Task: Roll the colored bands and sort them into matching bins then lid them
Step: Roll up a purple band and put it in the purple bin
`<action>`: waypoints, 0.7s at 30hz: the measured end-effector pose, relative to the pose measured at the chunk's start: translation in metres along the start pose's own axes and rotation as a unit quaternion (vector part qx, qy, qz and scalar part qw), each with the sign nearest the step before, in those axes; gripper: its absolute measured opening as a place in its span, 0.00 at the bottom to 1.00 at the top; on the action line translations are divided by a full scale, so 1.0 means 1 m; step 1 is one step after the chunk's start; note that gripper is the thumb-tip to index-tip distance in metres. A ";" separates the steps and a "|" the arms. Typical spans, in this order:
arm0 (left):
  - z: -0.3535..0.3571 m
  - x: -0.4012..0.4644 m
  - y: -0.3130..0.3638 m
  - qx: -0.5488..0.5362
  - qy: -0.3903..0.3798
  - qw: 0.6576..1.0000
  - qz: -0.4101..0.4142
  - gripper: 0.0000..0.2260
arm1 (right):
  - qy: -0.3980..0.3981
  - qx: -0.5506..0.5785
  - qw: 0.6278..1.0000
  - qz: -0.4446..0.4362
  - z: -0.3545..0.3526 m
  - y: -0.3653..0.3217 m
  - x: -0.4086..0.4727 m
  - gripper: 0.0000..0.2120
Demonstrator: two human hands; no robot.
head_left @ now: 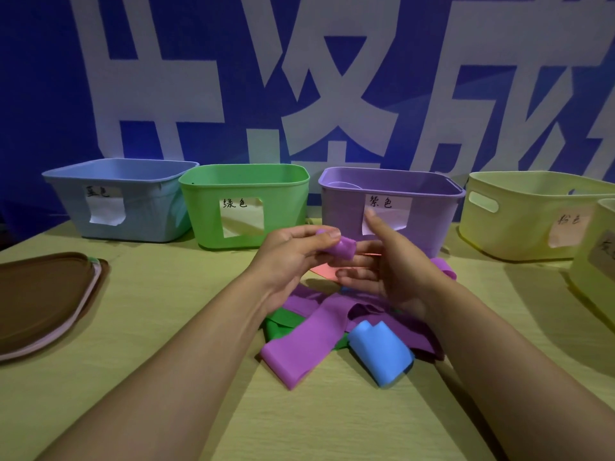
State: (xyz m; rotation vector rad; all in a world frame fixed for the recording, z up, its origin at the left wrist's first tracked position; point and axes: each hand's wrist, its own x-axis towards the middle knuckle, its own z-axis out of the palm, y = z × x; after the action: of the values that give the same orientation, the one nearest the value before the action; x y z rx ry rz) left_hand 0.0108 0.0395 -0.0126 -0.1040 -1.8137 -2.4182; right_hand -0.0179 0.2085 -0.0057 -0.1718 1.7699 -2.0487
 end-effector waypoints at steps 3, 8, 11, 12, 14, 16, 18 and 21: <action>-0.005 0.000 -0.001 0.036 -0.039 0.998 0.030 0.08 | -0.040 0.008 0.998 0.051 -0.005 -0.003 -0.006 0.32; -0.014 0.003 -0.005 0.046 -0.104 0.992 0.055 0.16 | -0.123 0.094 0.984 0.089 -0.005 -0.003 -0.010 0.19; -0.014 0.003 -0.008 0.043 -0.123 0.990 0.057 0.17 | -0.152 0.146 0.972 0.106 -0.009 0.000 -0.008 0.15; -0.013 0.003 -0.008 0.041 -0.127 0.989 0.056 0.18 | -0.155 0.163 0.969 0.104 -0.010 0.001 -0.007 0.15; -0.012 0.004 -0.009 0.044 -0.124 0.990 0.057 0.21 | -0.150 0.190 0.966 0.088 -0.012 0.003 -0.004 0.15; -0.013 0.006 -0.011 0.062 -0.092 0.992 0.055 0.24 | -0.126 0.195 0.970 0.067 -0.011 0.004 -0.003 0.14; -0.012 0.006 -0.014 0.085 -0.042 0.995 0.041 0.23 | -0.097 0.185 0.977 0.038 -0.009 0.006 0.000 0.11; -0.008 0.005 -0.019 0.109 -0.001 0.994 0.032 0.14 | -0.089 0.165 0.982 -0.026 -0.003 0.008 0.003 0.08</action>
State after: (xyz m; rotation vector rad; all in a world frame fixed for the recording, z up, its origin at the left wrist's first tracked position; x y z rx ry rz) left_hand 0.0036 0.0368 -0.0321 -0.1420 -2.0289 -2.1623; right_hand -0.0202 0.2094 -0.0149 -0.2941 1.3115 -2.2517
